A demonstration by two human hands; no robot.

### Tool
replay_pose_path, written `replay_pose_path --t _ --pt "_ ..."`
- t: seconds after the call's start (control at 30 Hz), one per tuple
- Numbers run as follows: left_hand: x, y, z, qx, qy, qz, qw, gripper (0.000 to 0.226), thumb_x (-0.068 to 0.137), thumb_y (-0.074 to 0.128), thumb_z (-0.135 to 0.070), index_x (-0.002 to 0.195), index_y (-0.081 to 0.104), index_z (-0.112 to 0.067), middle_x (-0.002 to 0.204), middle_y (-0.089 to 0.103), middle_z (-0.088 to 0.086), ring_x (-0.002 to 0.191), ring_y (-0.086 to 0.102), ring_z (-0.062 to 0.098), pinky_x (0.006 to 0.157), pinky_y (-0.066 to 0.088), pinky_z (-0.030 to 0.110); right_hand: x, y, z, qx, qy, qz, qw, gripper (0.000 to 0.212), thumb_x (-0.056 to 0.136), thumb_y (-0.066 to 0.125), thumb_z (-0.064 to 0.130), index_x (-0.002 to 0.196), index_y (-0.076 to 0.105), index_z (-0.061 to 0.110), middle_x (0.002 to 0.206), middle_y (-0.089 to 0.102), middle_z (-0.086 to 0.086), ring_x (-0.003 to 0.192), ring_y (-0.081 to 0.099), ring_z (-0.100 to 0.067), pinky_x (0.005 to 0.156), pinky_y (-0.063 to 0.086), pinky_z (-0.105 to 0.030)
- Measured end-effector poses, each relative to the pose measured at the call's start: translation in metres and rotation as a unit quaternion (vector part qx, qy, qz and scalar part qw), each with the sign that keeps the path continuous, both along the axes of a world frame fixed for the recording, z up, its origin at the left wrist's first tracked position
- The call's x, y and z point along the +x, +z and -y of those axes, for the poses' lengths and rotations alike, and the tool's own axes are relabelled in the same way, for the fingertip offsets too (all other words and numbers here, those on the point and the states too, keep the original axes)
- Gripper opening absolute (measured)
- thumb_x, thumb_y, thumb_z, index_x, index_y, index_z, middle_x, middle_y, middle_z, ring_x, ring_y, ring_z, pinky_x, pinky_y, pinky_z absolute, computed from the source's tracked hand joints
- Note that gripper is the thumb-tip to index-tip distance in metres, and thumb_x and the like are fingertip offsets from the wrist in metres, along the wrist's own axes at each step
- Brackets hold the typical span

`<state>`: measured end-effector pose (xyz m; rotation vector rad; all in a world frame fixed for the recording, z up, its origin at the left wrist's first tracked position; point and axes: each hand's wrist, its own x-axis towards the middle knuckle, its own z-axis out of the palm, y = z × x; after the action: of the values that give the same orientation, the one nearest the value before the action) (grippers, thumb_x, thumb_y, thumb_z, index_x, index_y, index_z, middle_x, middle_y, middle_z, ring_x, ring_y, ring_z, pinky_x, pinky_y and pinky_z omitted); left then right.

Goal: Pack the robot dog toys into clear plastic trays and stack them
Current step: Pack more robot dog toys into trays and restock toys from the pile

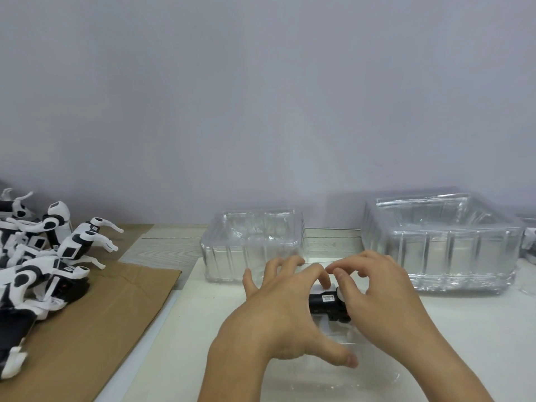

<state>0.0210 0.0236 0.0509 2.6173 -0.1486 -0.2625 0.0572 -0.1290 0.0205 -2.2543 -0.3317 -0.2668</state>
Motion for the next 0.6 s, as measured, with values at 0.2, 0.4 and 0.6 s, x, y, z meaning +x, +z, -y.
replay_pose_path --t 0.2,0.4,0.6 --pt "-0.001 0.004 0.001 0.002 0.005 0.020 1.000 0.078 0.056 0.083 -0.068 0.122 0.049 -0.045 0.121 0.023 -0.026 0.131 0.009 -0.004 0.120 -0.009 0.052 0.001 0.004 0.004 0.089 -0.026 0.006 0.996 0.024 0.091 0.063 0.021 0.079 0.070 0.040 0.086 0.066 0.022 0.087 0.056 0.006 0.070 0.037 -0.004" --pt "-0.006 0.015 0.001 -0.004 0.009 0.035 0.999 0.077 0.059 0.081 -0.069 0.124 0.051 -0.043 0.122 0.030 -0.023 0.123 0.012 -0.003 0.120 -0.007 0.050 0.002 0.017 0.011 0.184 -0.058 0.045 0.980 0.024 0.092 0.062 0.018 0.081 0.074 0.035 0.080 0.069 0.023 0.081 0.062 0.002 0.070 0.042 -0.015" --pt "-0.010 0.027 0.000 -0.032 0.009 0.106 0.994 0.076 0.053 0.078 -0.075 0.118 0.047 -0.050 0.119 0.030 -0.027 0.107 0.008 -0.005 0.118 0.016 0.041 -0.002 0.034 0.020 0.282 -0.072 0.074 0.954 0.023 0.094 0.062 0.017 0.084 0.074 0.034 0.086 0.070 0.026 0.083 0.062 0.007 0.064 0.041 -0.001"
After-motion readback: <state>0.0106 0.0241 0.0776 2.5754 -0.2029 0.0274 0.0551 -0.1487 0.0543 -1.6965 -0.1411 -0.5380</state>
